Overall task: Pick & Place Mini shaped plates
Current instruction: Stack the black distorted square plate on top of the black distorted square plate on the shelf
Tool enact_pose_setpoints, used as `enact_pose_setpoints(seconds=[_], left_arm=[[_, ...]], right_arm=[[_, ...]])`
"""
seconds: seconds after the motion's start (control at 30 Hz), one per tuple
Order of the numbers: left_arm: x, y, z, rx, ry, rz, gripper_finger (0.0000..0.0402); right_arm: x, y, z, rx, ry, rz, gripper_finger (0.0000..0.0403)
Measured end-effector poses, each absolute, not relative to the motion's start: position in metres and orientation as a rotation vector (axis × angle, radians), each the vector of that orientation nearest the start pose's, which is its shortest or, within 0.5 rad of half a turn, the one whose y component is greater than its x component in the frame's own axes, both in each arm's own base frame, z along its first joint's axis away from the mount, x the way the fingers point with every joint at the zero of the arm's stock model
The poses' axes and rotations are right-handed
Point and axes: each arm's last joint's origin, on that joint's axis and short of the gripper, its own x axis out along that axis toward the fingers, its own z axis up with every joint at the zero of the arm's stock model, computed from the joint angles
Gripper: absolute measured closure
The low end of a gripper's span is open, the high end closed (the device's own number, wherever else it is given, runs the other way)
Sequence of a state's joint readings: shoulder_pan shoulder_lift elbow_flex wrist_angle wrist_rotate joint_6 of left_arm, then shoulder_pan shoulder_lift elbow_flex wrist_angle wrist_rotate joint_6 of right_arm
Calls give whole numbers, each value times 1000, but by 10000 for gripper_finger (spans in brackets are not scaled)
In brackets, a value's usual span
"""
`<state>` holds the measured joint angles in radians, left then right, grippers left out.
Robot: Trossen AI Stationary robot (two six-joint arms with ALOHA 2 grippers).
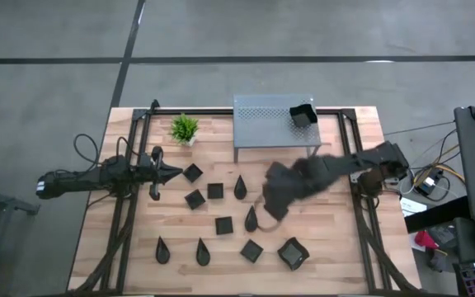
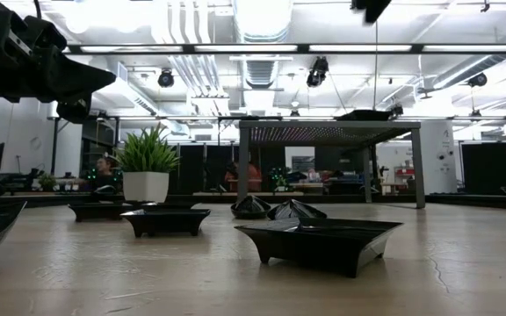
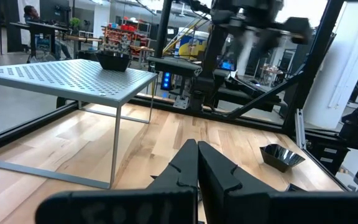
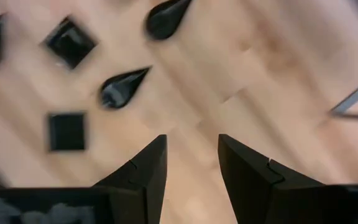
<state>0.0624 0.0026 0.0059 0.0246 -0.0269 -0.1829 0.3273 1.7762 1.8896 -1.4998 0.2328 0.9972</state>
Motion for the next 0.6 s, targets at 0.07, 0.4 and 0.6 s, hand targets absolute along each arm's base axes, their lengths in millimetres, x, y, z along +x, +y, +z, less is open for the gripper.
enact_pose_setpoints(seconds=[0.07,0.4,0.6], left_arm=[[97,7,168,-182,-36,86,396],[97,7,168,-182,-36,87,396],[97,7,168,-182,-36,87,396]], right_arm=[[308,121,354,474,1206,-534,261],[296,229,323,477,1188,-306,279],[305,269,277,485,1234,-354,280]])
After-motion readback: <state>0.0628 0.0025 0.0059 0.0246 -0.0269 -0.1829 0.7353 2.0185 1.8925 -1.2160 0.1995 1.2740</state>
